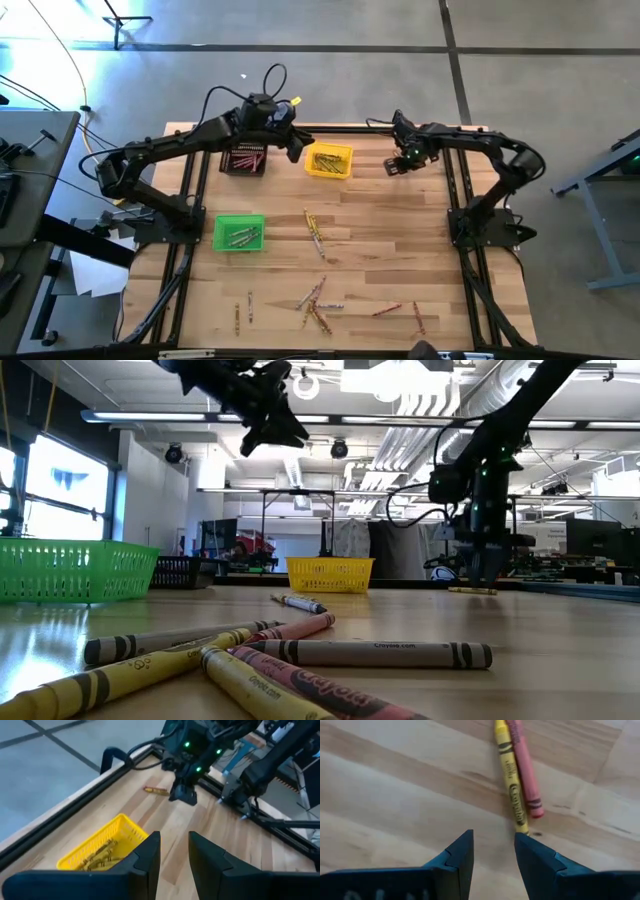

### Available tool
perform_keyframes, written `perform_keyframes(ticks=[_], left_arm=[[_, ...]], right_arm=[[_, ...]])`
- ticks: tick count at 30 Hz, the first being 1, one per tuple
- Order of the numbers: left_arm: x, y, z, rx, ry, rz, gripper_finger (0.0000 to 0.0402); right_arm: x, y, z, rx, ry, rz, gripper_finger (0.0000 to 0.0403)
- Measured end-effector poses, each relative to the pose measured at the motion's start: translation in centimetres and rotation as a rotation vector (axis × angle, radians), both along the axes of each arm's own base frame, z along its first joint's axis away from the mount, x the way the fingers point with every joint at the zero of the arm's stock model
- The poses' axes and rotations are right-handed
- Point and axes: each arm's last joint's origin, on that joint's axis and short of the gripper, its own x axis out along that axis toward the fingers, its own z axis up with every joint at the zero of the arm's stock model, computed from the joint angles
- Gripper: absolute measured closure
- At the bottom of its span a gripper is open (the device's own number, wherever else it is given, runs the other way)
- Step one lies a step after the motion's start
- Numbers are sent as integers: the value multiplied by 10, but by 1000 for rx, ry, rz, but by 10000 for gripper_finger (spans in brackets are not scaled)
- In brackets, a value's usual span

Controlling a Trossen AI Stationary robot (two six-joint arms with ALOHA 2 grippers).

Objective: Sort crayons
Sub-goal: Put the yellow crayon into the yellow bin

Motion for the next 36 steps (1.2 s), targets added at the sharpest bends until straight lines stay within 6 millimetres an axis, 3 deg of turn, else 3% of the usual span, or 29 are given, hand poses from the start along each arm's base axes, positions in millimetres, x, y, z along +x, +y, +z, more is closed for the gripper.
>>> perform_keyframes(ticks=[13, 27, 36], left_arm=[[-5, 16, 7, 24, -70, 61, 316], [-9, 23, 7, 20, -77, 89, 316], [-9, 22, 7, -2, -84, 100, 316]], right_arm=[[-3, -17, 9, -22, -38, 5, 274], [-2, -20, -10, 68, -19, 56, 274], [3, -22, -4, 103, -82, 70, 274]])
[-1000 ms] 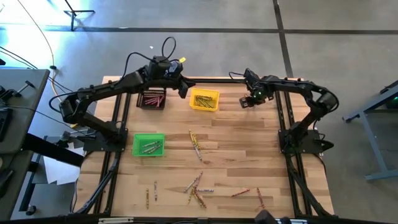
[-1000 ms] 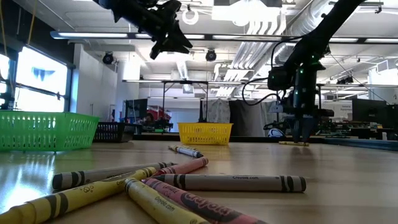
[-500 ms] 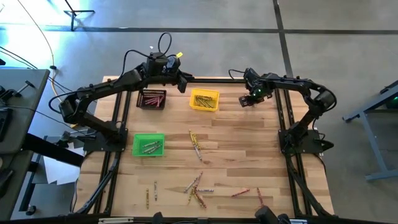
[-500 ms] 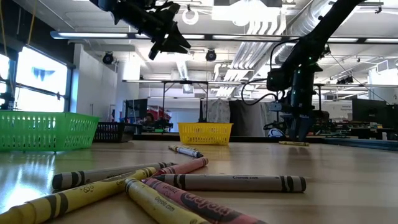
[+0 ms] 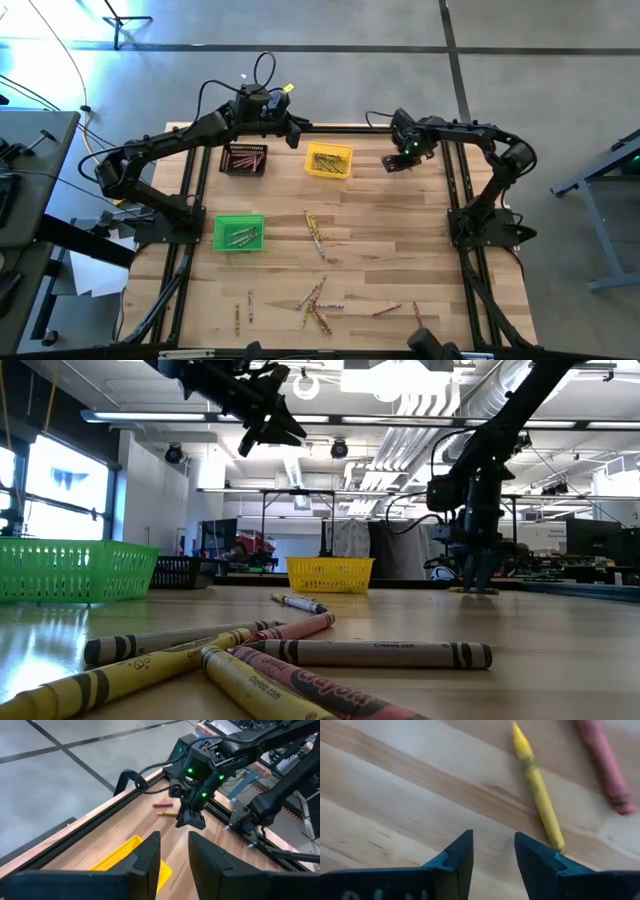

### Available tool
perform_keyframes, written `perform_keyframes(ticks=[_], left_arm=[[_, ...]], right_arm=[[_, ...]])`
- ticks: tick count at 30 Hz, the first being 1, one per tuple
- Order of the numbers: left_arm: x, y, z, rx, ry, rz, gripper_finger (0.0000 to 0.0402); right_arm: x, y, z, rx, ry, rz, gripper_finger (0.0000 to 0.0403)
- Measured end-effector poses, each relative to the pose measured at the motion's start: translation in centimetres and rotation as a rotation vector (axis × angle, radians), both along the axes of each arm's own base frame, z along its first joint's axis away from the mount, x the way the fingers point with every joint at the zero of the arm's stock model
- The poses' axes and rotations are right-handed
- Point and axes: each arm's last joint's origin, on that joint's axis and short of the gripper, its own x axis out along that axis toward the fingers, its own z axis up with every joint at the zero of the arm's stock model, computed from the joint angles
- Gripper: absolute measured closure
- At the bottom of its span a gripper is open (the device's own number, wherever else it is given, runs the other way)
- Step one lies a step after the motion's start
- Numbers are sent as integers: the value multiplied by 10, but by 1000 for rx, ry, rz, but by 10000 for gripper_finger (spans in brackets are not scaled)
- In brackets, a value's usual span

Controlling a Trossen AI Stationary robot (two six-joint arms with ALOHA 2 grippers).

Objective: Sort crayons
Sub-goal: Put the yellow crayon into the yellow bin

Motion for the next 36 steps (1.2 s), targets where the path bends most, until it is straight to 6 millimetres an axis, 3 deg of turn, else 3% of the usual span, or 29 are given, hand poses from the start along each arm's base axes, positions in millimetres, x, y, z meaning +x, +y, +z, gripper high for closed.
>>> perform_keyframes(ticks=[6, 11, 23, 29, 36], left_arm=[[0, 0, 0, 0, 0, 0, 316], [0, 0, 0, 0, 1, 2, 316], [-1, 1, 0, -3, 4, 61, 316], [0, 1, 0, -10, -1, 67, 316], [0, 2, 0, -24, -7, 117, 316]], right_arm=[[9, -12, 17, -94, -4, 48, 274], [3, -20, 22, -153, 67, 64, 274], [-8, -35, -11, -19, 105, 75, 274], [-9, -36, -13, -13, 109, 91, 275], [-8, -36, -14, -6, 83, 110, 325]])
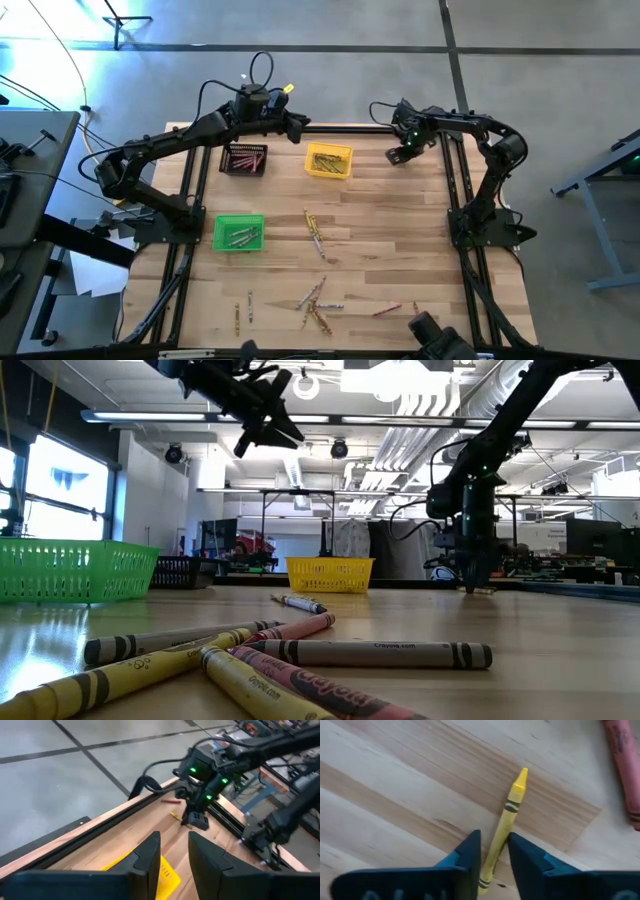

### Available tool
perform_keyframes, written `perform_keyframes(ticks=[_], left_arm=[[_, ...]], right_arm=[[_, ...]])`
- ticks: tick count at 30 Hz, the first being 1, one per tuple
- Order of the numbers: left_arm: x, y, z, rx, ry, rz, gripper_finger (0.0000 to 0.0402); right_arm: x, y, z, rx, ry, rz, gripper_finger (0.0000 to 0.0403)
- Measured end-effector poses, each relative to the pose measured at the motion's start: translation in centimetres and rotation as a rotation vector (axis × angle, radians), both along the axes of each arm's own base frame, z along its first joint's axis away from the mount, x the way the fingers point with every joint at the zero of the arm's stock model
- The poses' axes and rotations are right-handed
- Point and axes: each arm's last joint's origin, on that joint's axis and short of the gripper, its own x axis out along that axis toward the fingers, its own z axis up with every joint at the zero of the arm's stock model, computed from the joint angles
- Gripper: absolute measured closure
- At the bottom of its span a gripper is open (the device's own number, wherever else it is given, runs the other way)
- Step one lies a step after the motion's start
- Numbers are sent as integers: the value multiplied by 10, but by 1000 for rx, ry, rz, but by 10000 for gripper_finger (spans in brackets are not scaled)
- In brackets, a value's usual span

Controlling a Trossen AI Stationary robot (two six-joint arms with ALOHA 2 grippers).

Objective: Sort crayons
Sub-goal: Put the yellow crayon into the yellow bin

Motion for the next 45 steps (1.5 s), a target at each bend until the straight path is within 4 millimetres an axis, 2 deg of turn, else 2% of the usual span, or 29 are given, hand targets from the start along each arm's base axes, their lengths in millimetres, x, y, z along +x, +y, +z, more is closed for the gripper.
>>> perform_keyframes(ticks=[5, 10, 17, 21, 27, 31, 35, 38, 45], left_arm=[[0, 1, 0, 2, 2, 30, 316], [0, 0, 0, 3, 2, 26, 316], [-1, -1, -3, -24, 31, 27, 316], [-3, -2, -8, -57, 74, 31, 316], [-4, -1, -9, -41, 90, 29, 316], [-4, -1, -9, -25, 99, 21, 316], [-4, -1, -9, -24, 101, 15, 316], [-4, -1, -9, -17, 103, -1, 316], [-4, -1, -9, 9, 115, -33, 316]], right_arm=[[2, 0, 0, 21, -59, 38, 388], [7, -5, 11, 63, -139, 102, 384], [21, -12, 55, 27, -389, 227, 395], [41, -5, 78, -14, -486, 311, 394], [91, 14, 94, -156, -607, 455, 397], [122, 29, 104, -262, -714, 493, 396], [144, 41, 112, -420, -728, 480, 396], [155, 47, 107, -483, -697, 472, 396], [171, 46, 67, -411, -620, 413, 396]])
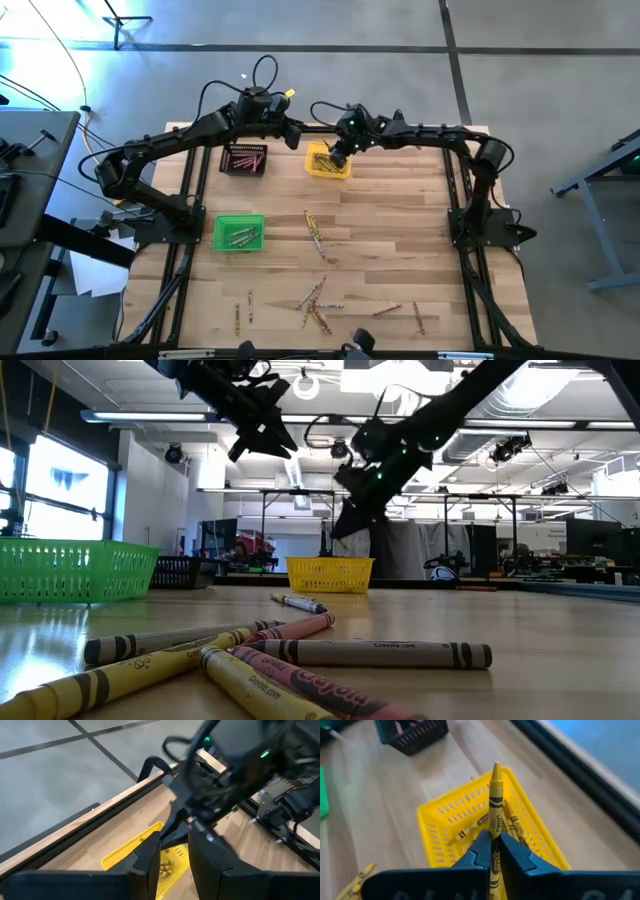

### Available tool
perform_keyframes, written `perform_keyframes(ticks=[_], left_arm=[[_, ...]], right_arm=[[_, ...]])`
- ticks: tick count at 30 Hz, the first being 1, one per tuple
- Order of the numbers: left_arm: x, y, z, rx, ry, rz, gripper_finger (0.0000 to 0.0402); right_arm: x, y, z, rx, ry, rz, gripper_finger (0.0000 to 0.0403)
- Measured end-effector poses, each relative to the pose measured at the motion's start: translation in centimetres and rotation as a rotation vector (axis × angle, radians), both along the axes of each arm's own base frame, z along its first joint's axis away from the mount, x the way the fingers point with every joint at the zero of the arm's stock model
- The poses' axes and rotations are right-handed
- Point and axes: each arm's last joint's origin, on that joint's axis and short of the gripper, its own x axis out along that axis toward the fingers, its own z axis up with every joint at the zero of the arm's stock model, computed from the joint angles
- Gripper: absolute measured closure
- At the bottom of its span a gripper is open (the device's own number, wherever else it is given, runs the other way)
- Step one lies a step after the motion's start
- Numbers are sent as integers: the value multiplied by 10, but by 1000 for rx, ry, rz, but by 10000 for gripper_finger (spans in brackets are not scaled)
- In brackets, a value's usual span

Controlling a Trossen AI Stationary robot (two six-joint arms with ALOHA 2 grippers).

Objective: Sort crayons
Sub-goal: Put the yellow crayon into the yellow bin, then put the red crayon into the black bin

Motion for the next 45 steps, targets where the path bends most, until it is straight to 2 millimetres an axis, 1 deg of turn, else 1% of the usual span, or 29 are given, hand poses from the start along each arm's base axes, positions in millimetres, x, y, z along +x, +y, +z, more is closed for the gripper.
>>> perform_keyframes(ticks=[2, 5, 7, 13, 15, 17, 19, 21, 24, 25, 27, 31, 36, 39, 41, 45], left_arm=[[0, 0, 0, -6, -4, -14, 316], [1, -1, 0, -16, -11, -43, 316], [1, -1, 0, -6, -7, -53, 316], [0, -1, 0, 2, 1, -59, 316], [0, -2, -1, 9, 15, -66, 316], [-3, -3, 0, 12, 30, -72, 316], [-4, -4, 1, 21, 35, -77, 316], [-7, -6, 3, 14, 46, -78, 316], [-11, -9, 9, 28, 26, -77, 316], [-12, -9, 11, 35, 18, -78, 316], [-14, -10, 15, 44, 6, -77, 316], [-17, -12, 22, 69, -29, -76, 316], [-19, -13, 25, 76, -40, -75, 316], [-19, -14, 25, 74, -41, -75, 316], [-19, -14, 25, 74, -42, -74, 316], [-19, -14, 25, 61, -48, -68, 316]], right_arm=[[2, -1, -6, 15, 2, -12, 396], [2, -1, -7, 41, -2, -36, 393], [2, -1, -8, 55, -2, -45, 384], [0, 0, -10, 71, 24, -46, 329], [-3, -1, -9, 84, 43, -51, 311], [-10, -1, -2, 97, 60, -61, 296], [-21, -3, 7, 107, 85, -87, 286], [-36, -8, 16, 117, 128, -159, 281], [-62, -20, 26, 134, 196, -285, 280], [-71, -25, 27, 155, 218, -322, 280], [-90, -37, 22, 217, 273, -400, 280], [-124, -61, 6, 313, 388, -504, 279], [-162, -84, 2, 325, 455, -605, 279], [-180, -91, 1, 337, 494, -658, 279], [-189, -95, 0, 332, 518, -663, 279], [-198, -99, 0, 301, 550, -652, 279]])
